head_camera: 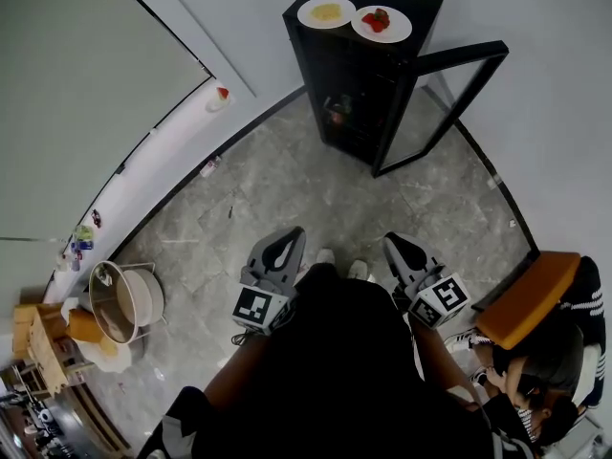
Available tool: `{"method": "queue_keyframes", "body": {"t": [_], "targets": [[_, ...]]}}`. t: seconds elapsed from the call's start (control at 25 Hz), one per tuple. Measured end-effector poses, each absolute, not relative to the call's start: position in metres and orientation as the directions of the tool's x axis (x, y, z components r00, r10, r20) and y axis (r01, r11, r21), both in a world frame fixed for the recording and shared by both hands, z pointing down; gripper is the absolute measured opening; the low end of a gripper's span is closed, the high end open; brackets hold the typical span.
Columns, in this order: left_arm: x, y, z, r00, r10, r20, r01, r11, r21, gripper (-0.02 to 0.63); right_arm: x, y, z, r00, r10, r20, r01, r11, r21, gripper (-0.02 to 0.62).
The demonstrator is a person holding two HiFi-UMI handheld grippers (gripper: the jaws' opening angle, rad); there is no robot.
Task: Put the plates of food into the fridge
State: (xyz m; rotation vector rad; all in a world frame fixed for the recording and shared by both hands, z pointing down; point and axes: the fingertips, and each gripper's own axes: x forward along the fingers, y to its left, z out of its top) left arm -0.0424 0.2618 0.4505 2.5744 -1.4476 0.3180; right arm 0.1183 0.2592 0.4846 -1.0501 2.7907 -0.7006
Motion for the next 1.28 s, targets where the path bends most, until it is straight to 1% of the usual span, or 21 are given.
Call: {"method": "queue_keyframes", "body": {"t": [0.4,0.64,0.84,1.04,1.28], "targets": [[-0.037,0.269,0.451,0.499,-0.823,0.272,-0.859,-0.510,0.032,0.029,0.125,0.265,0.483,-0.769,-0.634,0.078,-0.589,0.657,-0.470,0.028],[-0.040,0.264,0.447,0.505,-0.828,0.244,-0.857,-0.515,0.026,0.031,0.118,0.268,0.488,-0.776,-0.625,0.082,-0.584,0.664,-0.466,0.028],[-0.043,0.250,0.458,0.507,-0.823,0.255,-0.857,-0.512,0.052,0.031,0.112,0.259,0.492,-0.775,-0.624,0.104,-0.590,0.654,-0.473,0.028],[-0.040,0.230,0.456,0.529,-0.815,0.237,-0.842,-0.538,0.034,0.031,0.107,0.241,0.497,-0.768,-0.630,0.114,-0.595,0.635,-0.493,0.028],[-0.045,0.192,0.473,0.542,-0.793,0.279,-0.833,-0.550,0.056,0.031,0.101,0.203,0.505,-0.759,-0.638,0.131,-0.603,0.612,-0.511,0.028]]}}
